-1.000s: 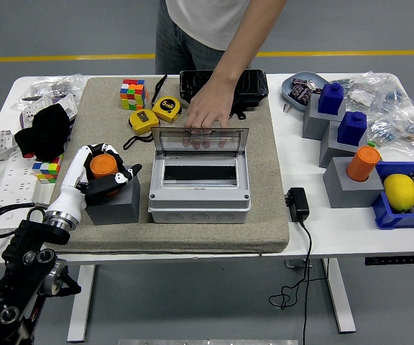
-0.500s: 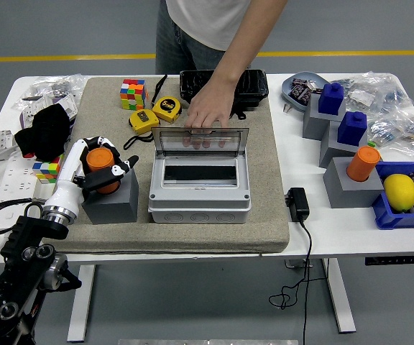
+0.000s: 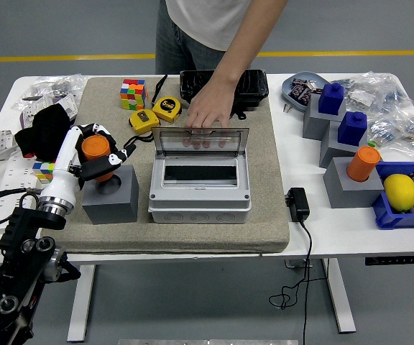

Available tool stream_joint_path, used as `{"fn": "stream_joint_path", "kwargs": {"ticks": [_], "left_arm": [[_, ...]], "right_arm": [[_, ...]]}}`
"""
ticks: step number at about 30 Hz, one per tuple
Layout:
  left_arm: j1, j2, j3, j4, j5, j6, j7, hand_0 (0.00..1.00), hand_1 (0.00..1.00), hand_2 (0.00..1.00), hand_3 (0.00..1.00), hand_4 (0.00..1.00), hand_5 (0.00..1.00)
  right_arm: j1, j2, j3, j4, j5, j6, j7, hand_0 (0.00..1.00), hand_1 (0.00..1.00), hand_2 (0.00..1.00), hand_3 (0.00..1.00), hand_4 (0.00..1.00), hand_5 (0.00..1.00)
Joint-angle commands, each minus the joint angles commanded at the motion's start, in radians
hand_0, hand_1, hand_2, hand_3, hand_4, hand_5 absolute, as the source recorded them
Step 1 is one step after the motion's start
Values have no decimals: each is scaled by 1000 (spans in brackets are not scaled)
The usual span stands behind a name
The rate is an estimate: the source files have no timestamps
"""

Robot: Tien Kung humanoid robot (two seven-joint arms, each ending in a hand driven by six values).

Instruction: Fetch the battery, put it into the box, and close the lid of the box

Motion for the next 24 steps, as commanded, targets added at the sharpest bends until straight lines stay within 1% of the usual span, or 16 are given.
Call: {"fn": "stream_joint_path", "kwargs": {"ticks": [2, 3, 4, 7, 9, 10, 12, 15, 16, 17, 20, 24], "left_arm": [[-2, 7, 11, -12, 24, 26, -1, 66, 77, 112, 129, 998, 2], [-3, 10, 16, -18, 49, 39, 0, 66, 77, 112, 129, 998, 2], [-4, 15, 26, -26, 73, 55, 0, 67, 33, 80, 97, 998, 2], [-6, 28, 46, -45, 160, 106, 10, 67, 33, 80, 97, 998, 2], [-9, 36, 57, -57, 240, 139, 18, 67, 33, 80, 97, 998, 2], [-10, 38, 60, -60, 278, 143, 18, 56, 3, 56, 68, 998, 23], [-16, 42, 65, -63, 342, 154, 26, 56, 3, 56, 68, 998, 23], [-19, 43, 67, -61, 343, 160, 25, 56, 3, 56, 68, 998, 23], [-19, 43, 68, -61, 338, 162, 23, 40, 2, 41, 48, 998, 60], [-19, 44, 71, -61, 339, 167, 22, 40, 2, 41, 48, 998, 60], [-23, 52, 88, -61, 358, 194, 17, 40, 2, 41, 48, 998, 60], [-31, 69, 122, -77, 440, 222, 22, 35, 2, 37, 40, 998, 65]], "right_arm": [[0, -1, 0, 0, -1, 0, 0, 877, 841, 784, 828, 998, 998], [-1, -1, 0, 0, -1, 0, 0, 877, 841, 784, 828, 998, 998], [-2, -2, -2, 0, -2, 0, -1, 877, 841, 785, 828, 998, 998], [-4, -4, -4, 0, -4, 1, -1, 877, 841, 785, 828, 998, 998], [-7, -5, -5, 0, -5, 1, -2, 877, 841, 785, 828, 998, 998], [-7, -5, -5, 0, -5, 1, -2, 877, 841, 785, 828, 998, 998], [-8, -6, -5, 0, -7, 1, -2, 877, 841, 785, 828, 998, 998], [-8, -6, -6, 0, -7, 1, -2, 877, 841, 785, 828, 998, 998], [-8, -6, -6, 0, -6, 1, -2, 877, 841, 785, 828, 998, 998], [-8, -7, -6, 0, -7, 1, -2, 877, 841, 785, 828, 998, 998], [-7, -8, -3, 0, -8, 0, -2, 877, 841, 785, 828, 998, 998], [-6, -10, -1, 0, -8, 0, -2, 877, 841, 785, 828, 998, 998]]}}
